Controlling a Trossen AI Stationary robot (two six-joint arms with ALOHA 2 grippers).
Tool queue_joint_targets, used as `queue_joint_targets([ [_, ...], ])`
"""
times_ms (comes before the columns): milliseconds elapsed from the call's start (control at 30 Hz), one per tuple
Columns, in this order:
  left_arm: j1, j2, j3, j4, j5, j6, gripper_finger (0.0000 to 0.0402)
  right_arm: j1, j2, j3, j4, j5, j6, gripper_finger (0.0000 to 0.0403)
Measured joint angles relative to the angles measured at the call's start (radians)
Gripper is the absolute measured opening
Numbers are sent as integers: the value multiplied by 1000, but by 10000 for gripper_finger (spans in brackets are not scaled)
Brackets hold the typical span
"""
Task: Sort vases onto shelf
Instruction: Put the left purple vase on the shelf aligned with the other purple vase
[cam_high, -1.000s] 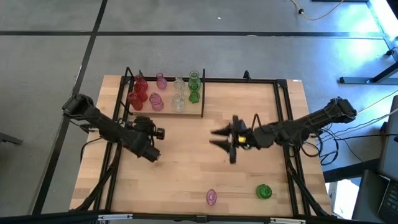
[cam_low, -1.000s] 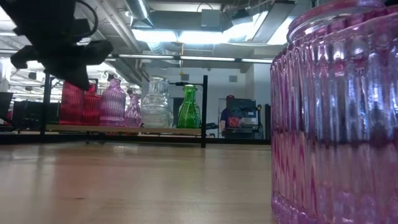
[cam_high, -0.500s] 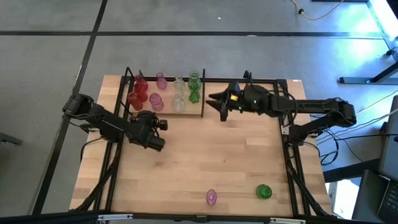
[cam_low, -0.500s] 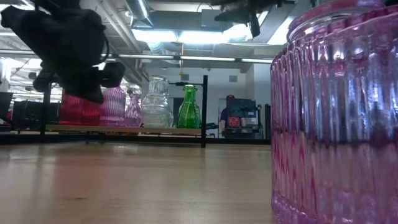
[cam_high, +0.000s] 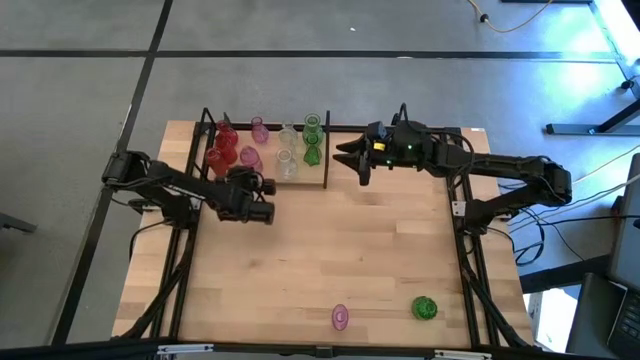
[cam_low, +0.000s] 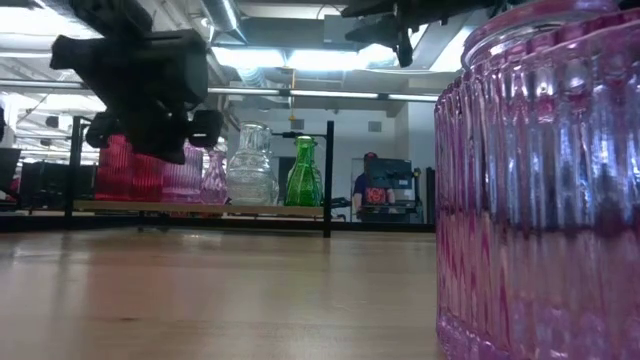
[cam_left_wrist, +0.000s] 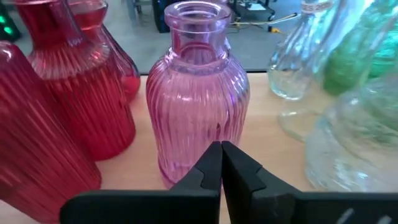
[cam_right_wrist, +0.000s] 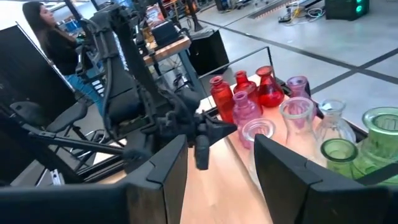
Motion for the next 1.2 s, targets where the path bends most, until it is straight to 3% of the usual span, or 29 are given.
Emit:
queue_joint_targets([
  [333, 33, 0, 27, -1, 108, 32, 0, 2, 0, 0, 0, -78, 0, 168],
  [733, 101, 0, 33, -57, 121, 37, 0, 2, 0, 0, -1, -78, 0, 168],
  [1200, 156, 0, 57, -5, 93, 142, 0, 2, 0, 0, -2, -78, 0, 168],
])
